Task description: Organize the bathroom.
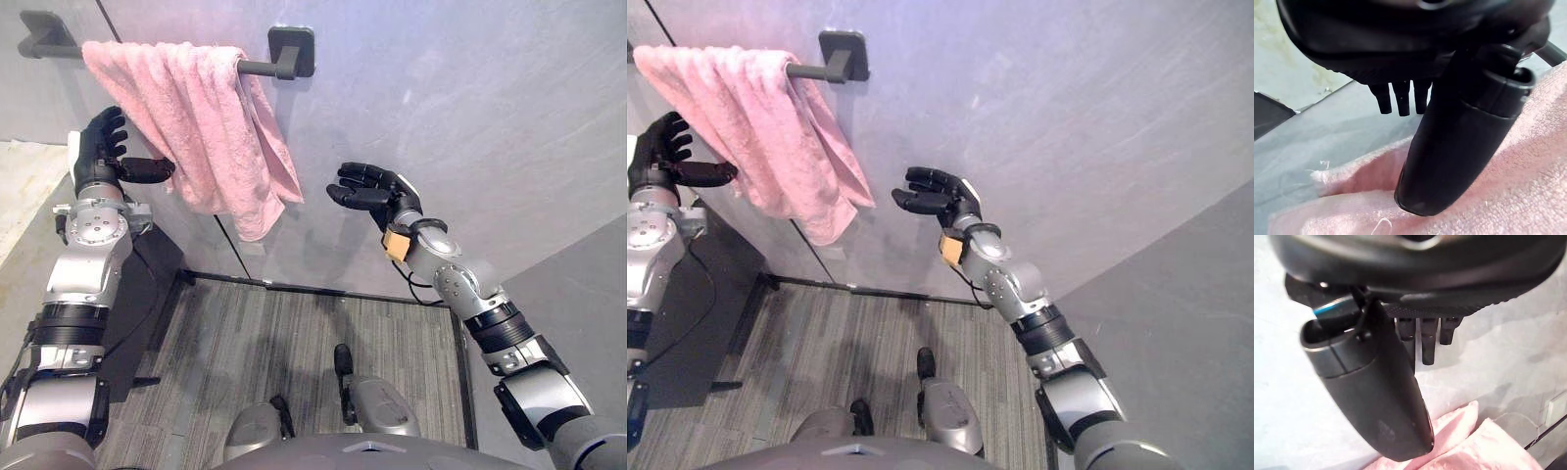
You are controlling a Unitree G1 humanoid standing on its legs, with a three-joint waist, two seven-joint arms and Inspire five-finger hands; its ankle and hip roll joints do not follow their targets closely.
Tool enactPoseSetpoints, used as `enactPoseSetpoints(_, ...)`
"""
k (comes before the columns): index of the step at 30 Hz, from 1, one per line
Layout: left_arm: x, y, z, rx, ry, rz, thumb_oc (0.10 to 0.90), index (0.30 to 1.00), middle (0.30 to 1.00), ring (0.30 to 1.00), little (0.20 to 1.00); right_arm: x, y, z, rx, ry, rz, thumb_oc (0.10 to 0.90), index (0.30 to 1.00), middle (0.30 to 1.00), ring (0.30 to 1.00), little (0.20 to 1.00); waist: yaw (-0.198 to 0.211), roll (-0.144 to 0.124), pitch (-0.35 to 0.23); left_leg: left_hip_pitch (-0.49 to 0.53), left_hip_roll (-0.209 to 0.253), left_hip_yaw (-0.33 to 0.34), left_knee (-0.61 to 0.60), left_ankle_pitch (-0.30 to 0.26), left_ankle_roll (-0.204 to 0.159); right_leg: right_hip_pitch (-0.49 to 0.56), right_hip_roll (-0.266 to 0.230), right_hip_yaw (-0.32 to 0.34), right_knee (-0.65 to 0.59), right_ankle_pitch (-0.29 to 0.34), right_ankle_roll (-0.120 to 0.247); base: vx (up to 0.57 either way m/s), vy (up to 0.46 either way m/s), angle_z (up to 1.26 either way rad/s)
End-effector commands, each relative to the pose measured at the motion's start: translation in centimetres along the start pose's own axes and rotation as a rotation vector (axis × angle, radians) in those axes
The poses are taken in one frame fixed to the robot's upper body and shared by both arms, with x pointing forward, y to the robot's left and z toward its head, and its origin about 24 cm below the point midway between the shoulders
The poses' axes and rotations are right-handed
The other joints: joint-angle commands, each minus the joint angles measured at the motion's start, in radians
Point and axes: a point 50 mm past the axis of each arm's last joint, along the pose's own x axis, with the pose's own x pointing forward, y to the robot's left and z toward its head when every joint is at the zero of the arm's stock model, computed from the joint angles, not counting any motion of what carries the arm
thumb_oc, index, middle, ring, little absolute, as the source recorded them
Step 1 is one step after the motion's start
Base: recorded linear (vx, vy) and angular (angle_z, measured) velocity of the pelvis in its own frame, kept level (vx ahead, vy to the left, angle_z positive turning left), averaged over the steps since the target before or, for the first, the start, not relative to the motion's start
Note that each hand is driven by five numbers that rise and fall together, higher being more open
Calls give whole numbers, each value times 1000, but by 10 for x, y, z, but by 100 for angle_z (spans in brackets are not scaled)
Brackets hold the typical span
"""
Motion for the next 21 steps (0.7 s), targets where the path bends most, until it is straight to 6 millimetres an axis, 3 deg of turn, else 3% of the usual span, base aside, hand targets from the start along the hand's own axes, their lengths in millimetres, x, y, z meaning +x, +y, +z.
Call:
enactPoseSetpoints(1,0,-30,30,15,-92,-167,800,900,900,900,900,-4,27,85,93,-389,199,800,900,900,900,900,10,46,-146,56,-13,-15,-137,79,5,21,-46,6,81,-168,117,-9,39,-8)
enactPoseSetpoints(4,-3,-39,20,26,-41,-210,800,900,900,900,900,-3,47,74,77,-312,335,800,900,900,900,900,17,45,-146,50,-16,-17,-128,78,9,19,-47,6,88,-171,116,-2,18,-3)
enactPoseSetpoints(9,0,-46,21,22,-28,-216,800,900,900,900,900,-3,79,53,37,-211,465,800,900,900,900,900,27,44,-142,44,-14,-15,-111,78,12,20,-52,-1,96,-172,113,0,0,0)
enactPoseSetpoints(17,4,-50,27,39,-48,-215,800,900,900,900,900,-2,97,42,-21,-194,528,800,900,900,900,900,43,47,-140,47,-12,-16,-111,85,7,37,-57,-14,86,-171,112,23,-8,3)
enactPoseSetpoints(21,7,-50,29,50,-50,-202,800,900,900,900,900,0,101,46,-72,-238,523,800,900,900,900,900,51,49,-136,44,-11,-20,-109,86,5,41,-61,-22,85,-173,111,28,-11,8)
